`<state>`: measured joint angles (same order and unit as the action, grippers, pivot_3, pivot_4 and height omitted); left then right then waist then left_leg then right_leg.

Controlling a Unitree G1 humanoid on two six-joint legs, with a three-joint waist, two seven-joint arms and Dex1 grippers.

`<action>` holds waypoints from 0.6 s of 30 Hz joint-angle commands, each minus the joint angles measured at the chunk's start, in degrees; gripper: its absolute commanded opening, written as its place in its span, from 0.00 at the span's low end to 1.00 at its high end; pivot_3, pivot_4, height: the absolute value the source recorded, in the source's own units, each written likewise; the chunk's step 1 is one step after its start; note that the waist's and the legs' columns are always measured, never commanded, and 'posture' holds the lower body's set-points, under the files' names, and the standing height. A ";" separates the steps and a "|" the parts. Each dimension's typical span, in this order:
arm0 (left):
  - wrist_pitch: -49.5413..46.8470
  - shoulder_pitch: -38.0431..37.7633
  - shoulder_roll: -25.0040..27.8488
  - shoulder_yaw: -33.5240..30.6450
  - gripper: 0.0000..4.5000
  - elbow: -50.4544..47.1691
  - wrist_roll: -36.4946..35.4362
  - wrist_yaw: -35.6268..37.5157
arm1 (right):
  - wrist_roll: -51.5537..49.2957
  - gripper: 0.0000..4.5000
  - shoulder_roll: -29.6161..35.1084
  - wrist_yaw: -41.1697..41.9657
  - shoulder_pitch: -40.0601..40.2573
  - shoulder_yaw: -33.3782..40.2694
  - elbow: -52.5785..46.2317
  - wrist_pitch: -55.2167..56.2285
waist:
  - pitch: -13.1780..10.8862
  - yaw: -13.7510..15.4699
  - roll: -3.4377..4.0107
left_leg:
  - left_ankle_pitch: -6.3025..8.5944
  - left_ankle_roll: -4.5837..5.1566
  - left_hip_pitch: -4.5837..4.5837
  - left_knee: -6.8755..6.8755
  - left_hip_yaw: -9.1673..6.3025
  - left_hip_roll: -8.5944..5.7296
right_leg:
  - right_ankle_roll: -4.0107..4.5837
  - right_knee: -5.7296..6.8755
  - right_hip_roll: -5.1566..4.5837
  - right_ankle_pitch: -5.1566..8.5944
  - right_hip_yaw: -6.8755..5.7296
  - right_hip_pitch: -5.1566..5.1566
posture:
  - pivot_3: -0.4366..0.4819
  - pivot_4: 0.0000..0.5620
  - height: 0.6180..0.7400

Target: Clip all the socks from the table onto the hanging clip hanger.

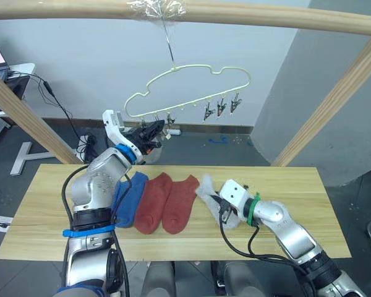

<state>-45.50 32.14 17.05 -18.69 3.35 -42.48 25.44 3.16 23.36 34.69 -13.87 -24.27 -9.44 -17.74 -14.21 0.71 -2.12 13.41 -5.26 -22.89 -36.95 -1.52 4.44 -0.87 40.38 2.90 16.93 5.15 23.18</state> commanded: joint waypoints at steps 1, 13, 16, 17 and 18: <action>-11.60 -0.69 0.96 -3.79 0.00 1.34 -8.02 -2.04 | -1.16 0.01 -2.51 2.14 -4.69 -0.37 -4.29 -0.37 | 0.01 -0.06 -0.01 | 0.00 -0.01 0.01 -0.01 0.00 0.00 | 0.00 0.04 0.00 0.00 0.00 0.00 | 0.66 0.34 1.00; -18.30 -0.29 1.09 -5.99 0.00 -1.59 -16.32 -5.91 | -0.21 0.01 -8.32 2.30 -13.58 0.30 -0.74 -0.47 | 0.15 0.84 -0.15 | -0.02 -0.04 -0.04 0.00 -0.02 -0.06 | 0.25 0.05 -0.12 -0.14 -0.05 0.01 | 0.68 0.31 1.00; -17.72 -0.24 0.58 -6.47 0.00 -1.61 -16.96 -7.05 | -1.02 0.01 -8.92 2.76 -13.81 0.58 -0.60 -0.90 | 0.15 0.79 -0.15 | -0.05 -0.10 -0.04 0.01 -0.01 -0.06 | 0.26 0.05 -0.13 -0.15 -0.04 0.03 | 0.68 0.31 1.00; -17.52 -0.16 0.48 -6.53 0.00 -1.54 -17.14 -7.37 | -1.22 0.01 -9.06 2.89 -13.75 0.70 -0.58 -0.99 | 0.15 0.79 -0.15 | -0.05 -0.10 -0.04 0.01 -0.02 -0.06 | 0.25 0.05 -0.13 -0.14 -0.05 0.03 | 0.69 0.31 1.00; -17.41 -0.10 0.60 -6.39 0.00 -1.51 -17.28 -7.36 | -1.63 0.01 -9.34 3.13 -13.47 0.74 -0.77 -1.50 | 0.15 0.79 -0.15 | -0.05 -0.09 -0.04 0.01 -0.02 -0.05 | 0.25 0.05 -0.13 -0.14 -0.05 0.03 | 0.69 0.31 1.00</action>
<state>-62.23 32.83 17.67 -25.22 2.49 -59.58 19.11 3.09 14.62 37.28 -26.53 -24.26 -8.76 -19.35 -14.06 1.50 -2.27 13.36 -5.35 -22.93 -36.93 -1.54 4.39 -0.62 40.43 2.78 16.79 5.09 23.21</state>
